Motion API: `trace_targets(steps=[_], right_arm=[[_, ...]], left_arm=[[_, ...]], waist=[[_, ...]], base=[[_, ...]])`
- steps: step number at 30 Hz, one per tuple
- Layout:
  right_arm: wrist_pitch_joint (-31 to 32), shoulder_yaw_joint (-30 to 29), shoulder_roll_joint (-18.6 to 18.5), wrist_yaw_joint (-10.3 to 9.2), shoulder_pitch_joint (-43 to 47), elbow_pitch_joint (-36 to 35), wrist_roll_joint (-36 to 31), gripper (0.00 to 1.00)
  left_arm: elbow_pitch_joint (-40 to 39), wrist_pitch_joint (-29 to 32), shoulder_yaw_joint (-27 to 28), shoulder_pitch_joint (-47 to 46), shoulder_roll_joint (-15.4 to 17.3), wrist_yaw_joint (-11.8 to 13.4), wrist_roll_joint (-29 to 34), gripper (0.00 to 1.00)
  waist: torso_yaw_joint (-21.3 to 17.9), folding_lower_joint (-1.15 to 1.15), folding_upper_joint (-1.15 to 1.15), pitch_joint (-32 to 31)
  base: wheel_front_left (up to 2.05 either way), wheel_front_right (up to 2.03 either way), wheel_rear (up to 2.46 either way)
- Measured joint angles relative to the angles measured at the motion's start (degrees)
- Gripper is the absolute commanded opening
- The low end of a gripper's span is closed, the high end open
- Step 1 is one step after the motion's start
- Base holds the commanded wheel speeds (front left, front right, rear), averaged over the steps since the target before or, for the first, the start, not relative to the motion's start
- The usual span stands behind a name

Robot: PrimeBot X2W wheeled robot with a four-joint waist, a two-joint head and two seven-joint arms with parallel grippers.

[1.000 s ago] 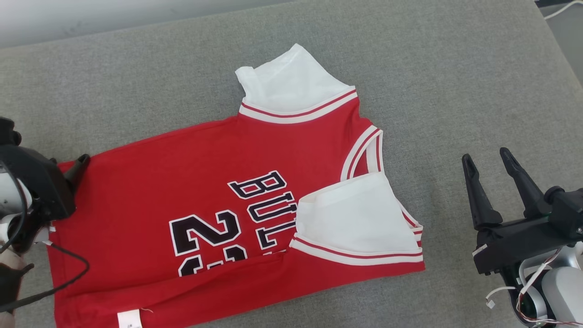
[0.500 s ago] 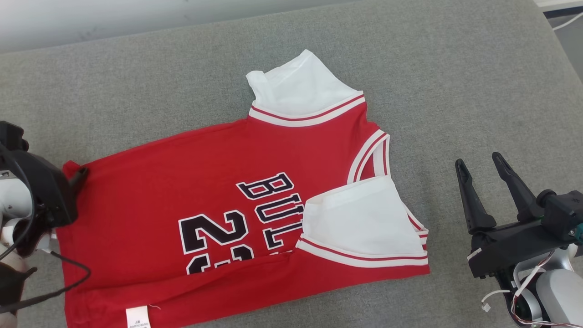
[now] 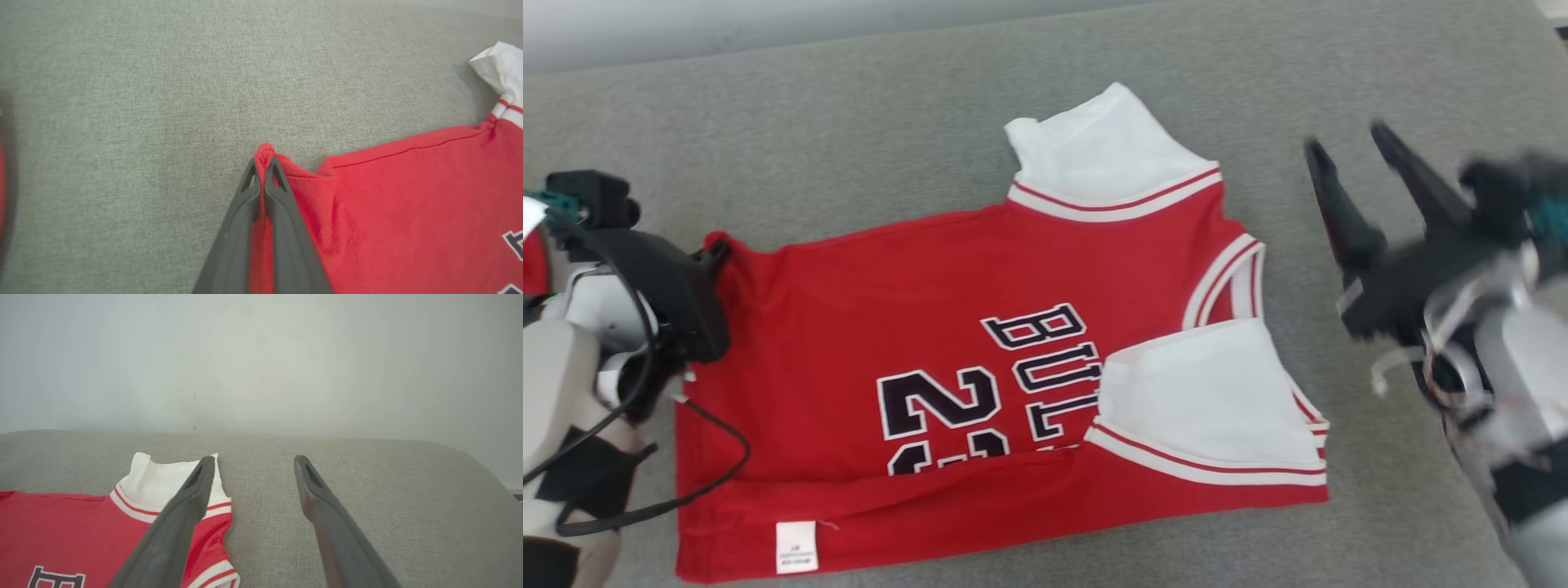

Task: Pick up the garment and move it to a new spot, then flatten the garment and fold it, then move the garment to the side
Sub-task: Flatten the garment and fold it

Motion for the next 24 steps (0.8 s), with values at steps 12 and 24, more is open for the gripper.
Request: trace_targets(steps=[12,24], right_arm=[[15.79,6.86,3.66,2.77,-25.74,24.14,-1.21,1.00],[21.90,7.51,4.16,3.42,-35.21,38.29,-2.07,1.00]], left_arm=[[-1.02,-4.82,-1.47,-2.76,-5.22,-0.02,-0.07,0.00],[-0.16,-7.34,-3.20,-5.56,-8.94,-0.04,-0.14,0.00]], waist=[[7.10,0.00,0.00,2.59],[12.80,0.01,0.00,6.10]], base=[[0.00,0.00,0.00],[0.00,0.00,0.00]])
